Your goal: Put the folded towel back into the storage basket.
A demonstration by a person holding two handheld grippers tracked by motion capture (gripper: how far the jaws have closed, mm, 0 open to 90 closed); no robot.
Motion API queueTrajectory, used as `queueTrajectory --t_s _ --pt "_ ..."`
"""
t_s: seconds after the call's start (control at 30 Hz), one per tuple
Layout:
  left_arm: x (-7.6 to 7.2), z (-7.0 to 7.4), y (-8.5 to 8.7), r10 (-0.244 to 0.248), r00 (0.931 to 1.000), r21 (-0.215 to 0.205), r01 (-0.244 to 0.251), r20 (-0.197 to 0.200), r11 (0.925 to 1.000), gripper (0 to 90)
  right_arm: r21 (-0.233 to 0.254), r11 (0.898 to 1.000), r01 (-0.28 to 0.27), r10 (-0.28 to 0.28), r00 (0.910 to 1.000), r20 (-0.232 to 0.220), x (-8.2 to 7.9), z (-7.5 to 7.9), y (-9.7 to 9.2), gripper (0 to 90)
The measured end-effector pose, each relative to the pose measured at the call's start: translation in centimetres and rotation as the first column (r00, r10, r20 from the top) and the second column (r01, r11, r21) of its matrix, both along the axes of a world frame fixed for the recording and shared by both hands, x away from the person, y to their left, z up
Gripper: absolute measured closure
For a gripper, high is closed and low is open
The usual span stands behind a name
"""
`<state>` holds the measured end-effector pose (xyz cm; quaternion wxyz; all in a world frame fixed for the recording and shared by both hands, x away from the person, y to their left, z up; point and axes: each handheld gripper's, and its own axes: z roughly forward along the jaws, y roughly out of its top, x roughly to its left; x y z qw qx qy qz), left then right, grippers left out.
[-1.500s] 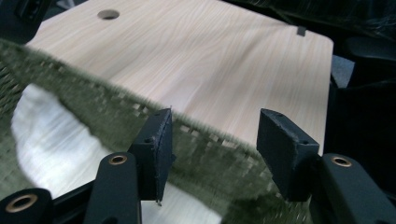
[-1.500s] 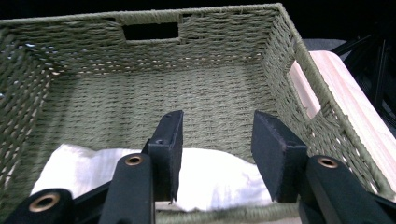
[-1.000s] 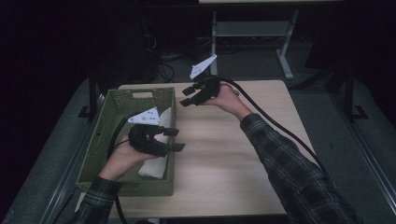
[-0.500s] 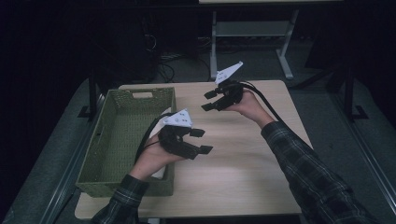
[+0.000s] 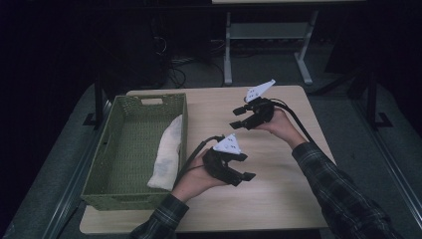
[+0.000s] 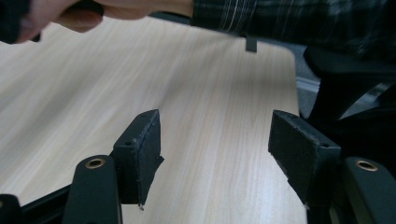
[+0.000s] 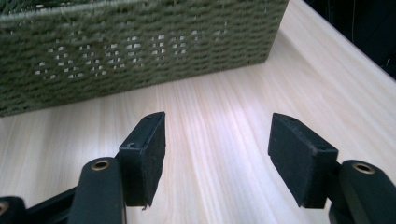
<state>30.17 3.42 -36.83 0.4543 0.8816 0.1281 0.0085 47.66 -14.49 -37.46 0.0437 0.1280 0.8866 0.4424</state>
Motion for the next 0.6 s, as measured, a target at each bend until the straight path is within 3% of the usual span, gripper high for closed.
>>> queueTrajectory --t_s 0.27,0.6 --pt "-0.2 -3.9 -2.4 -0.032 0.9990 0.012 0.033 -0.030 0.9994 33.8 -0.009 1.000 0.007 -0.008 0.9995 -0.030 -0.8 -3.1 -1.1 35.0" --pt "0.4 -7.5 -2.8 -0.020 0.9990 0.076 0.023 -0.040 0.9969 32.5 -0.027 0.999 0.038 -0.040 0.9966 -0.072 -1.4 -6.5 -2.4 34.1"
